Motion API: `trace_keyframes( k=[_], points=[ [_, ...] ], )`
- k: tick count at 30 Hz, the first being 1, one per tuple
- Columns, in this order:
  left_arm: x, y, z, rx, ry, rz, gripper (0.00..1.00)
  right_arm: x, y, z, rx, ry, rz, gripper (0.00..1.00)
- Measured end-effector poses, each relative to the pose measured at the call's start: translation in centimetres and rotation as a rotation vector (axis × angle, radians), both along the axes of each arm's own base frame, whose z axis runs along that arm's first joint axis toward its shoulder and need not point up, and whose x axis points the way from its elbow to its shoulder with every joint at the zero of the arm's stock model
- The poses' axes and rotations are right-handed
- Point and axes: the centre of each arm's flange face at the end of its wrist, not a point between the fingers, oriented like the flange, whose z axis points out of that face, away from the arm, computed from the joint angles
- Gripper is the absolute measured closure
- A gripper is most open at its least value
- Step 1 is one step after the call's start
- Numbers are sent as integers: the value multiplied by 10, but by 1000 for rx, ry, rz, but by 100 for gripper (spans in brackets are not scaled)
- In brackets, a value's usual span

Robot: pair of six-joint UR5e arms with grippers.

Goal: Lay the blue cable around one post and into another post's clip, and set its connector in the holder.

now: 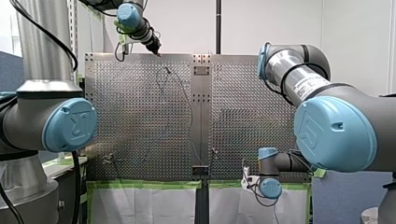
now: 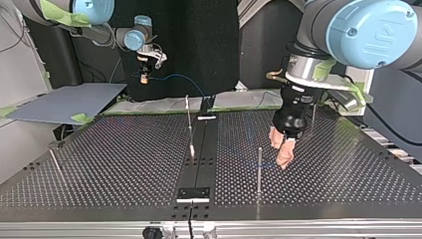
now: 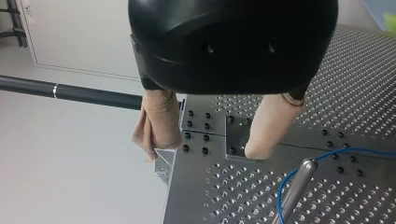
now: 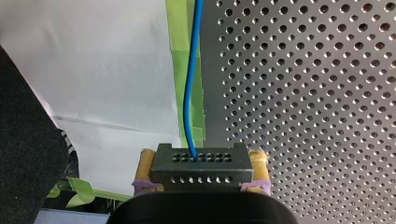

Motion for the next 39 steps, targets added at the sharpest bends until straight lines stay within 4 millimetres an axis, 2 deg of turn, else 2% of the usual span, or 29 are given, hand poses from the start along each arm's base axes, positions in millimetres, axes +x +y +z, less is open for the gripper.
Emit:
trace_keyframes(
  k=[14, 28, 39],
  points=[
    [1, 4, -1, -13, 4, 47, 0, 1, 1, 0, 1, 2, 3, 95],
    [9, 13, -14, 13, 39, 159, 0, 1, 1, 0, 2, 2, 4, 95],
    [10, 14, -14, 19, 40, 168, 0, 2, 1, 0, 1, 2, 5, 95]
  ],
)
